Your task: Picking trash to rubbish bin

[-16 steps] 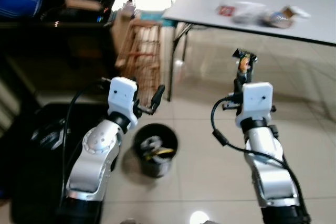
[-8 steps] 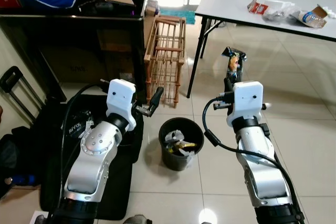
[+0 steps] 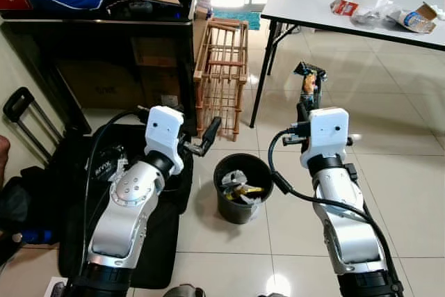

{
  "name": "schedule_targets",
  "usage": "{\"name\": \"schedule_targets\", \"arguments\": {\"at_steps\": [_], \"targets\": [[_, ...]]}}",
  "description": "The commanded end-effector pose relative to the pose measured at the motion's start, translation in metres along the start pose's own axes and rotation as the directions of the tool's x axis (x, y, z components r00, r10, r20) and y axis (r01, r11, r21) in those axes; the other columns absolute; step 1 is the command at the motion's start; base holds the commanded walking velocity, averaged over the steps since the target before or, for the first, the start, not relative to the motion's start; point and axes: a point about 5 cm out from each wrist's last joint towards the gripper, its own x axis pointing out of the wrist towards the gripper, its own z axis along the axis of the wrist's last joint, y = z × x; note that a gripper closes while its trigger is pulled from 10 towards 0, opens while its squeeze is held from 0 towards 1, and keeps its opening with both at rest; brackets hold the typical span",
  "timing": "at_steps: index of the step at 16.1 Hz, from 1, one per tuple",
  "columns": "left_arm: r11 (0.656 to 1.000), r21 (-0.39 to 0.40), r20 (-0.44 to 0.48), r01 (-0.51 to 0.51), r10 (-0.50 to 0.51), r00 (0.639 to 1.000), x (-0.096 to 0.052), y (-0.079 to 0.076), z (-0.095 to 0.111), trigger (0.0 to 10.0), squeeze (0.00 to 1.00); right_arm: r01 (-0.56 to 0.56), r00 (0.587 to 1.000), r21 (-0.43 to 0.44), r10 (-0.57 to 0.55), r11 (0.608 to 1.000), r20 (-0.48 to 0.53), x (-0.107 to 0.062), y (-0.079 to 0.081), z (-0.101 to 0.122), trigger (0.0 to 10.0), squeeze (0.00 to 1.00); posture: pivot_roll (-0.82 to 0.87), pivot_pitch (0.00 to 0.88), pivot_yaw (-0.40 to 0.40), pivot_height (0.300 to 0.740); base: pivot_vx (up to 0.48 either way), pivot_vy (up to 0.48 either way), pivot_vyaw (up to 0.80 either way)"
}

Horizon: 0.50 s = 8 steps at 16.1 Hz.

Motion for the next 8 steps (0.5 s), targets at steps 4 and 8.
{"name": "schedule_targets", "arguments": {"at_steps": [4,8], "targets": [[1.000,-0.020,0.022,0.017,-0.016,1.000,0.0026,-0.0022,0.0021,10.0,0.00,0.007,1.000,-0.001,-0.007,1.000,0.009,0.0018,-0.0030,0.0015,10.0,0.00,0.05,0.070,0.000,0.740,0.000,-0.236,0.00],[1.000,-0.013,0.024,0.016,-0.016,1.000,0.0030,-0.0021,0.0018,10.0,0.00,0.004,1.000,-0.004,-0.004,1.000,0.008,0.0019,-0.0027,0.0016,10.0,0.00,0.05,0.072,-0.002,0.740,0.000,0.000,0.00]]}}
